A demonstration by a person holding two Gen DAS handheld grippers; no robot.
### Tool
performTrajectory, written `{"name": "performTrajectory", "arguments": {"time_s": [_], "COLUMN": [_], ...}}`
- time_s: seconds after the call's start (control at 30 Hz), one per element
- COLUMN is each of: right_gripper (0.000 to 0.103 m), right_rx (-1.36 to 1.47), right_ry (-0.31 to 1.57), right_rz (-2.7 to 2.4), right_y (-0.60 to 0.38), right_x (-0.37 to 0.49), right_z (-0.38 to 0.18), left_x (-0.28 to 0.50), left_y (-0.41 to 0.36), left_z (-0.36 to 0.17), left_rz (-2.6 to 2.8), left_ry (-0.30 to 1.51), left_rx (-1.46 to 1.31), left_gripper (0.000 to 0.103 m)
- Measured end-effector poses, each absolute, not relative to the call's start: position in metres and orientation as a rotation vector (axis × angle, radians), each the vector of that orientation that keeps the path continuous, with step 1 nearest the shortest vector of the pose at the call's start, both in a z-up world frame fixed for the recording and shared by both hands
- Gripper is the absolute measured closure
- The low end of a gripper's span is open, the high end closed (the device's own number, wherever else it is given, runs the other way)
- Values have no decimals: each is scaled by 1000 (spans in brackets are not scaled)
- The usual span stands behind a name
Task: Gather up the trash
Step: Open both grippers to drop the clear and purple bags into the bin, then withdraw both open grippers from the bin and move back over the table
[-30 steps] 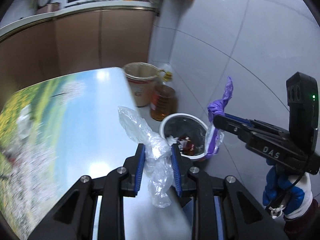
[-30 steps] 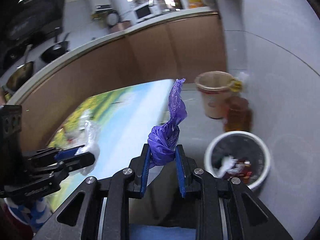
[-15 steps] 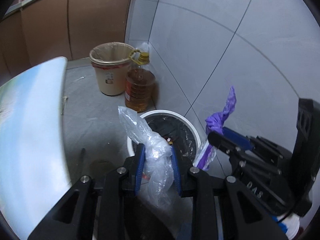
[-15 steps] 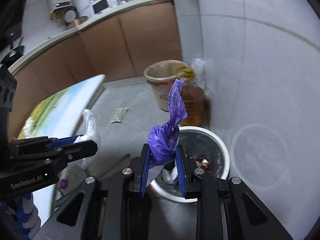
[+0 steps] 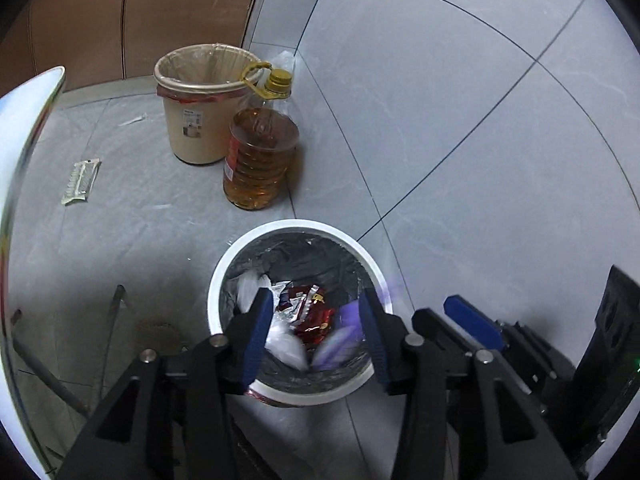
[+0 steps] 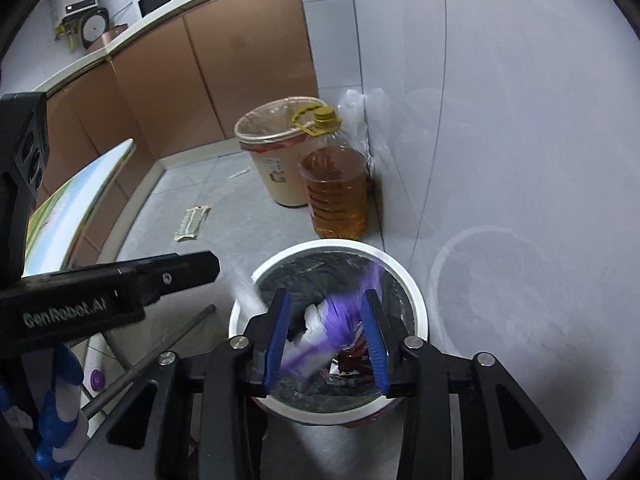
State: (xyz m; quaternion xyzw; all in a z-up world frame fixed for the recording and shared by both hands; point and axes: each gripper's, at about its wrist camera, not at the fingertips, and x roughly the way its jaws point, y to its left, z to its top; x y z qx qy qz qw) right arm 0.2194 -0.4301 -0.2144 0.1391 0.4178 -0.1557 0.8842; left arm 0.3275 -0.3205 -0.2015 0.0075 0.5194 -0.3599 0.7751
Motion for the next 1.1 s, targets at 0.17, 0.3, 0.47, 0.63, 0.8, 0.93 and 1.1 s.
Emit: {"name": "performTrajectory", "arguments": {"time_s": [0.17, 0.3, 0.47, 0.63, 0.8, 0.93, 1.1], "right_gripper": [64, 60, 57, 50, 44, 32, 27], "right_rx": [303, 314, 305, 283, 251, 228, 196], "right_ry": [867, 850, 816, 766, 710, 667, 611], "right_rz": [-330, -325, -299, -267, -245, -230, -214], "right_y": [-429, -422, -402, -376, -353, -336, -314], "right_x": [215, 211, 200, 182, 161, 147, 129], "right_z": [-216, -209, -189, -162, -132, -109, -80], "left_x": [325, 315, 300, 276, 253, 236, 213], "left_y": [-315, -297, -268, -231, -200, -178, -155], "left_z": [-200, -186, -159, -127, -103, -88, -69], "left_rz": [-781, -767, -737, -692, -656, -638, -590], "left_ry": [1120, 1082, 1009, 889, 819, 802, 732], "left_rx": [0, -23, -69, -105, -105, -93, -68], "left_gripper": [60, 60, 60, 60, 60, 60, 57]}}
